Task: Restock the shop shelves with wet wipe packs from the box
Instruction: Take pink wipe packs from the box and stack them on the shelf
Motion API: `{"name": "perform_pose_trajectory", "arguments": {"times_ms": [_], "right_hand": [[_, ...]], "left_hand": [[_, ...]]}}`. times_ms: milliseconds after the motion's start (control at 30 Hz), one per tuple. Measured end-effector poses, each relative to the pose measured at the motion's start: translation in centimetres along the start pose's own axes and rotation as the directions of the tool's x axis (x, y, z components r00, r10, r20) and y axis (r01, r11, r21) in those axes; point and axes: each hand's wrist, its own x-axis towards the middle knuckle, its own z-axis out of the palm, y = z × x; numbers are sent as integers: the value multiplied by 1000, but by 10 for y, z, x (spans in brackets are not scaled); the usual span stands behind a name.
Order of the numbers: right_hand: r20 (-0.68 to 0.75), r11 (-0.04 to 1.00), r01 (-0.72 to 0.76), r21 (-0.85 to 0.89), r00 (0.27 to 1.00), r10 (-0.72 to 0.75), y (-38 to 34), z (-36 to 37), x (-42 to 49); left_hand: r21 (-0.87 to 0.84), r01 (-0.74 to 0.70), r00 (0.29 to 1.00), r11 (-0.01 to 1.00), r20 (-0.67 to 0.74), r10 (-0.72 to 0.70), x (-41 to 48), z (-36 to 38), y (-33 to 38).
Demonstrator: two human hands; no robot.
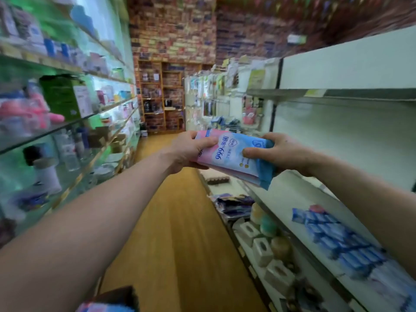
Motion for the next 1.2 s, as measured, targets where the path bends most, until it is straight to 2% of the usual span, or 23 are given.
{"name": "perform_pose_trajectory", "arguments": {"times_ms": [267,467,767,1000,1200], "right_hand": [[-149,993,-105,-57,984,95,30,-115,-10],[-272,976,-201,-87,947,171,52,-190,-22],[-514,944,-307,-123,833,204,55,-277,-45],[-614,907,-400,-131,751,243,55,-330,-43],[-705,860,-506,-68,634,317,70,-365,-32]], "left_hand": [[-53,-61,988,997,142,68,61,104,61],[-94,-106,963,990,237,126,97,182,103],[-175,-170,899,970,376,225,142,276,166],[-224,-196,845,955,456,280,177,333,207],[-216,-237,742,947,590,320,213,380,234]]}}
